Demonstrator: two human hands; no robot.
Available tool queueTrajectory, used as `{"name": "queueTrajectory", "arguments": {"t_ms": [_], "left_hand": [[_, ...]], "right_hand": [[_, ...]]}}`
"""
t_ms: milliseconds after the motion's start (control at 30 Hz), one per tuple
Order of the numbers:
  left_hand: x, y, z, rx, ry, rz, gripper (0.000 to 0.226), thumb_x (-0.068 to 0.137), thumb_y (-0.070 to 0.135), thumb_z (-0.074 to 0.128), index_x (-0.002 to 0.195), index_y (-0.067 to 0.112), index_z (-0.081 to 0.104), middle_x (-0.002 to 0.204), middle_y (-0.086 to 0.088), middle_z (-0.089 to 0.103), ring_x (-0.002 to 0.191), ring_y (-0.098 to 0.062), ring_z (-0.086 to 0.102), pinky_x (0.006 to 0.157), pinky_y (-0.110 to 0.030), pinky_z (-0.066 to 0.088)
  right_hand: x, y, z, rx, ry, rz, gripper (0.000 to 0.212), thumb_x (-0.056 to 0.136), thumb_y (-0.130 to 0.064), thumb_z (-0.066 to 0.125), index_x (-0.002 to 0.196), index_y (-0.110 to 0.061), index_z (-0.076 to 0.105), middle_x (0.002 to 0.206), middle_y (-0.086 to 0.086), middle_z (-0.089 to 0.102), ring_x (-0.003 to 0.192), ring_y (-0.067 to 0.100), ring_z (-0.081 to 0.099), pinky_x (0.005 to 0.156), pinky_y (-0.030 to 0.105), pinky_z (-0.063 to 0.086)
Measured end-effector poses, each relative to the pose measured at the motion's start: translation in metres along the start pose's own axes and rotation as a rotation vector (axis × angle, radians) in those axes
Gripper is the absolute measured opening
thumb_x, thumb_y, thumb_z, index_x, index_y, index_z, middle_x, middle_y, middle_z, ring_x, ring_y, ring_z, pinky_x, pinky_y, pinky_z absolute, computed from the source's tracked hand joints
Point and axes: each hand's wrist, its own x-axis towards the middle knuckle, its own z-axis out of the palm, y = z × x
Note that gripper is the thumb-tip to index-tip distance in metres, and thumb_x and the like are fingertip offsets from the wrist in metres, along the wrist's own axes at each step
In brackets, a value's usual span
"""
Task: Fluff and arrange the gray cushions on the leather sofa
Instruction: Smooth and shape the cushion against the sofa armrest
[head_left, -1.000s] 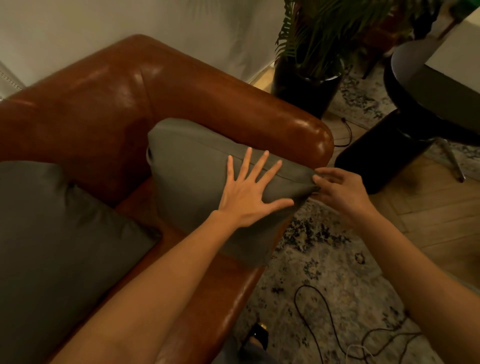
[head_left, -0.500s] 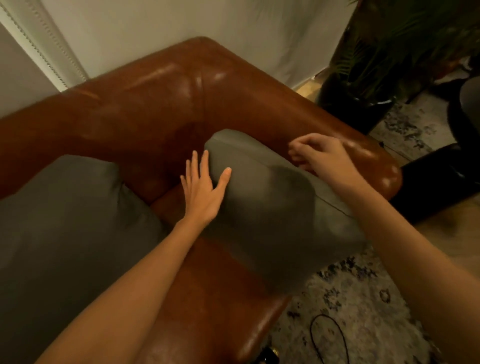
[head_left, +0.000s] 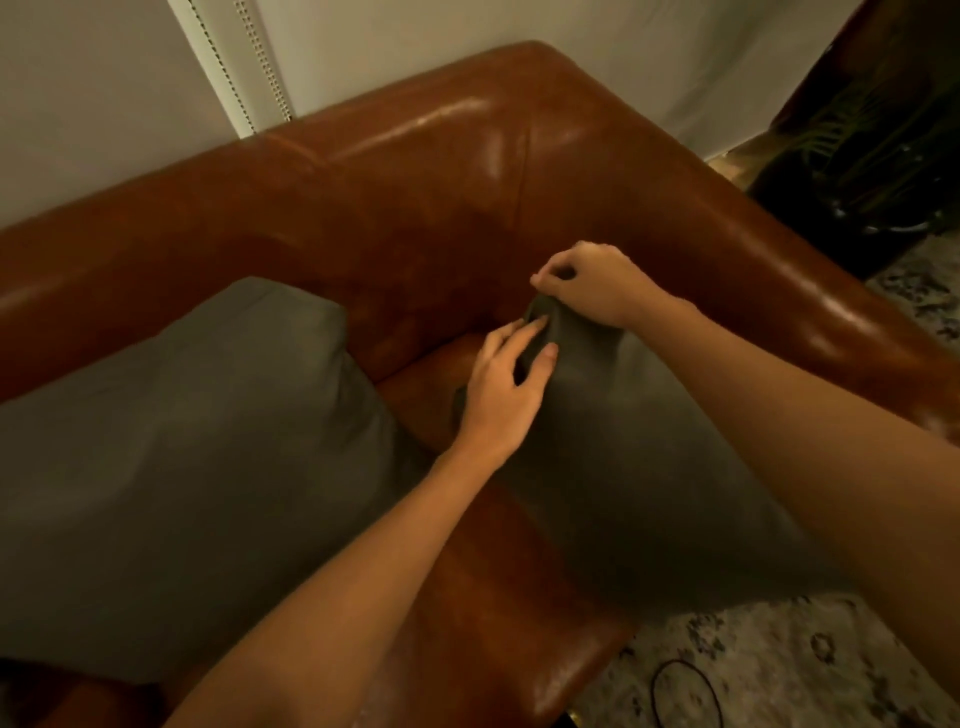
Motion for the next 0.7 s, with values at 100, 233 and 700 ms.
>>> {"name": "queueTrajectory", "arguments": {"t_ms": [100,233,700], "left_hand": [[0.005,0.006,-0.002,-0.058,0.066,-0.019,0.034,0.101,0.035,0.045,0.133,0.027,0.049,0.133,0.007,0.043,0.122,-0.01,0.046,0.104,-0.033,0.041],[0.017,0.021,0.009,-0.014,0.058,-0.075,0.041,0.103,0.036,0.04,0.141,0.019,0.041,0.145,0.0,0.035,0.131,-0.015,0.039,0.1,-0.024,0.034],[0.02,0.035,0.017,0.163,0.113,-0.05,0.031,0.103,0.025,0.043,0.118,0.012,0.066,0.087,-0.004,0.069,0.076,-0.017,0.064,0.075,-0.034,0.051]], "right_hand": [[-0.01,0.006,0.002,0.025,0.108,0.022,0.029,0.098,-0.042,0.052,0.109,-0.02,0.067,0.112,0.002,0.049,0.111,0.023,0.049,0.096,0.038,0.041],[-0.024,0.007,-0.007,0.086,0.122,0.006,0.018,0.097,-0.034,0.056,0.105,-0.02,0.065,0.098,-0.007,0.046,0.101,0.012,0.044,0.081,0.022,0.035],[-0.038,0.014,-0.032,-0.172,0.028,0.104,0.035,0.087,-0.039,0.069,0.098,-0.006,0.07,0.091,0.005,0.065,0.081,0.016,0.057,0.059,0.023,0.041]]}}
